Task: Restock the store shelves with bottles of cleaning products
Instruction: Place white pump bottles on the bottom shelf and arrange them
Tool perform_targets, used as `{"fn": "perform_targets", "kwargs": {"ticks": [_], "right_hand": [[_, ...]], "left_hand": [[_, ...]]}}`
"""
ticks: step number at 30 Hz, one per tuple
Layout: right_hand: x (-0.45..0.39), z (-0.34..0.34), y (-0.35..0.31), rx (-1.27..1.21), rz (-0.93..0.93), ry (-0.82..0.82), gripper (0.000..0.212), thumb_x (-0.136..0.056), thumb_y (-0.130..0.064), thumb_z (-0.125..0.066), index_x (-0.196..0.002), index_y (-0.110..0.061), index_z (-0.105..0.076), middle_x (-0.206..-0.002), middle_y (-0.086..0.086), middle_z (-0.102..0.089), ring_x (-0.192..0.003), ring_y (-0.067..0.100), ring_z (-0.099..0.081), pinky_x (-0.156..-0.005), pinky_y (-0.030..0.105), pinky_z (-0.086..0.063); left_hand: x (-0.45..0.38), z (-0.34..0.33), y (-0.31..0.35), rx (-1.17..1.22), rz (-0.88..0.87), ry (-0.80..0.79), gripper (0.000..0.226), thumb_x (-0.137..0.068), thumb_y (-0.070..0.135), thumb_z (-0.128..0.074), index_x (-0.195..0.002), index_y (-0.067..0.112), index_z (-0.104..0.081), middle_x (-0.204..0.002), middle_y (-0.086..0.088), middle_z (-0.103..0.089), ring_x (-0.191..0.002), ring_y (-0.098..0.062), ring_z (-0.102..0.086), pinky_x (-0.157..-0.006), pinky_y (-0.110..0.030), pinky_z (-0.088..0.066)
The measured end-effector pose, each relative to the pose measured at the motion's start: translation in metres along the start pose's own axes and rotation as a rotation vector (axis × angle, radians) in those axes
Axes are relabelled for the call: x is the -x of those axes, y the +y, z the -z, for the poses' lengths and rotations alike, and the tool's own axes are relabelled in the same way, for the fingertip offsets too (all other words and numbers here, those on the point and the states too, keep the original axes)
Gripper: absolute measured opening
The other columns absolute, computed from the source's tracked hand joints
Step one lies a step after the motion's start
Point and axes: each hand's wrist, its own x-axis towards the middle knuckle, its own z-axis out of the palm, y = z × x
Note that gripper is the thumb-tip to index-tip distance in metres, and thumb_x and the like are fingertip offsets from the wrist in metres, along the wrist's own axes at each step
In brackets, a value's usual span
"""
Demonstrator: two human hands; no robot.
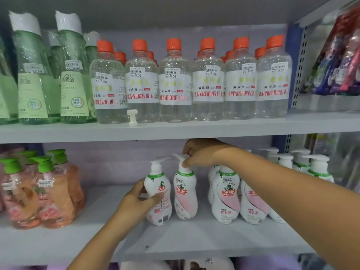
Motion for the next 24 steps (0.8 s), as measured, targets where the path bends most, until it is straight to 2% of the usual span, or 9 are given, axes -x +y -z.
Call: {"fn": "perform_targets", "kwargs": {"ticks": [2,7,11,13,16,19,21,24], "right_hand": [[-0.006,0.001,0.006,-0.040,0.000,-0.021,0.035,-0.088,-0.042,-0.065,-0.121,-0.030,-0.058,-0.109,-0.008,-0.064,-0.102,0.017,-0.064,-0.092,0.035,-0.055],[-0.022,0.002,0.017,-0.082,-0.003,-0.057,0.017,-0.098,-0.027,-0.057,-0.111,-0.016,-0.055,-0.102,0.005,-0.064,-0.092,0.022,-0.061,-0.084,0.034,-0.052],[-0.030,-0.002,0.028,-0.076,-0.002,-0.052,0.030,-0.098,-0.020,-0.059,-0.127,-0.013,-0.057,-0.120,0.010,-0.065,-0.110,0.026,-0.062,-0.098,0.038,-0.051],[-0.035,-0.004,0.034,-0.048,0.022,-0.055,0.032,-0.097,-0.019,-0.061,-0.128,-0.015,-0.055,-0.122,0.007,-0.065,-0.112,0.025,-0.062,-0.098,0.036,-0.051],[-0.035,0.001,0.041,0.030,0.079,-0.066,0.032,-0.100,-0.017,-0.057,-0.131,-0.010,-0.055,-0.127,0.007,-0.063,-0.109,0.023,-0.060,-0.096,0.032,-0.047],[-0.034,0.002,0.052,0.048,0.108,-0.069,0.035,-0.102,-0.016,-0.054,-0.135,-0.005,-0.053,-0.126,0.010,-0.061,-0.099,0.018,-0.051,-0.083,0.022,-0.039],[-0.037,0.001,0.059,0.067,0.130,-0.054,0.036,-0.101,-0.016,-0.055,-0.135,-0.005,-0.053,-0.121,0.010,-0.062,-0.096,0.016,-0.050,-0.078,0.019,-0.040],[-0.040,0.002,0.061,0.055,0.161,-0.048,0.037,-0.100,-0.013,-0.056,-0.136,-0.004,-0.051,-0.127,0.014,-0.062,-0.097,0.017,-0.050,-0.086,0.027,-0.041]], "left_hand": [[-0.003,-0.001,-0.003,-0.018,-0.013,0.004,0.046,-0.081,0.035,-0.082,-0.120,0.047,-0.060,-0.112,0.010,-0.071,-0.097,-0.012,-0.071,-0.082,-0.037,-0.060],[-0.008,-0.004,0.003,-0.040,-0.053,-0.022,0.040,-0.081,0.029,-0.082,-0.109,0.045,-0.059,-0.104,0.009,-0.071,-0.093,-0.005,-0.067,-0.069,-0.021,-0.052],[-0.003,-0.017,0.007,-0.086,-0.072,0.007,0.043,-0.081,0.032,-0.082,-0.110,0.046,-0.054,-0.105,0.017,-0.070,-0.080,0.005,-0.069,-0.064,-0.015,-0.052],[0.003,-0.028,0.007,-0.132,-0.084,0.045,0.047,-0.082,0.037,-0.080,-0.116,0.048,-0.050,-0.103,0.024,-0.069,-0.081,0.005,-0.070,-0.068,-0.019,-0.055],[0.009,-0.044,0.008,-0.198,-0.085,0.094,0.053,-0.080,0.050,-0.077,-0.119,0.059,-0.042,-0.099,0.025,-0.070,-0.089,0.000,-0.069,-0.081,-0.031,-0.059],[0.015,-0.057,0.010,-0.210,-0.071,0.124,0.050,-0.078,0.057,-0.074,-0.117,0.062,-0.042,-0.098,0.028,-0.069,-0.091,0.002,-0.067,-0.082,-0.030,-0.057],[0.020,-0.062,0.013,-0.208,-0.070,0.107,0.048,-0.080,0.054,-0.075,-0.113,0.064,-0.042,-0.100,0.032,-0.066,-0.092,0.006,-0.066,-0.077,-0.021,-0.053],[0.022,-0.060,0.014,-0.159,-0.057,-0.001,0.054,-0.088,0.030,-0.074,-0.117,0.062,-0.040,-0.109,0.034,-0.064,-0.093,0.020,-0.061,-0.072,-0.006,-0.048]]}}
